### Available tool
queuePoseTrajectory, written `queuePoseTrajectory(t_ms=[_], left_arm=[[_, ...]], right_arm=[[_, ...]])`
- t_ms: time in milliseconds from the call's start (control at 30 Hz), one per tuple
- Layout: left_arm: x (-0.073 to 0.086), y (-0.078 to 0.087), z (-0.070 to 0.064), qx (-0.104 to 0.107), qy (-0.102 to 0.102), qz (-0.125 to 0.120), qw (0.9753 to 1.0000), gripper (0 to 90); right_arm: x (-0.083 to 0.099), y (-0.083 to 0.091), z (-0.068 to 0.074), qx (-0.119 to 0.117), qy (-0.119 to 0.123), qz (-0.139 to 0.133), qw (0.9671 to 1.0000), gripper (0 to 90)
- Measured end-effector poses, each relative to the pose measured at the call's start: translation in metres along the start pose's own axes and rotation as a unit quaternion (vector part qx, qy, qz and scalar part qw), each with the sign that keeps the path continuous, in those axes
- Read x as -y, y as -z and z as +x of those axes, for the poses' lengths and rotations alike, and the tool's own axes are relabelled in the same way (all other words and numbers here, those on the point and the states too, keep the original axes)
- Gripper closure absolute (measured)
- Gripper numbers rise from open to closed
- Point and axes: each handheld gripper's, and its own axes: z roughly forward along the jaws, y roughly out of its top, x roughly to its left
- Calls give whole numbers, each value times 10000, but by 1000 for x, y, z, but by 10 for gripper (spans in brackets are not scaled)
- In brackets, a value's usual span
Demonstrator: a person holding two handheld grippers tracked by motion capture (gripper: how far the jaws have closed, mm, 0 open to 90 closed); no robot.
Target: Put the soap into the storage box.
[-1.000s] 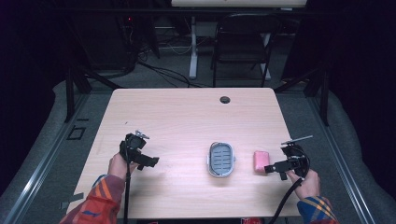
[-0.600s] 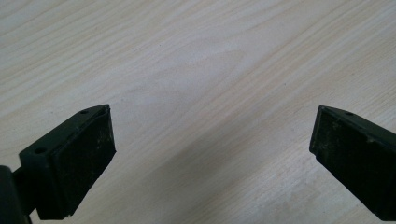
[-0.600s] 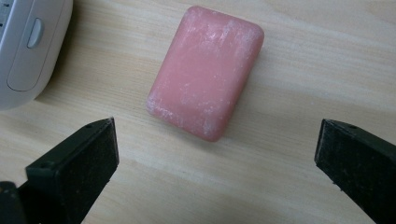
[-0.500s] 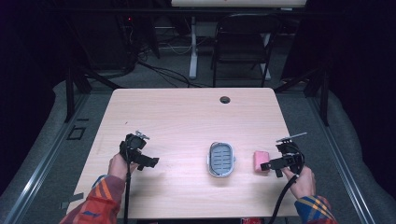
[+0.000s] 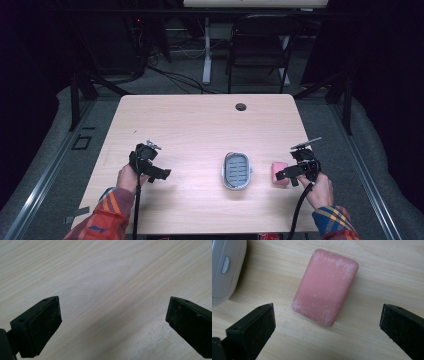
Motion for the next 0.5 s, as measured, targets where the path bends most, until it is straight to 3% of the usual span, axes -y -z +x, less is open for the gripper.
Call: queuePoseTrajectory(t_ms=[500], left_arm=[[1,2,1,11,27,-43,10000,0]], right_arm=[[-15,-16,10,71,-14,209,9998,0]])
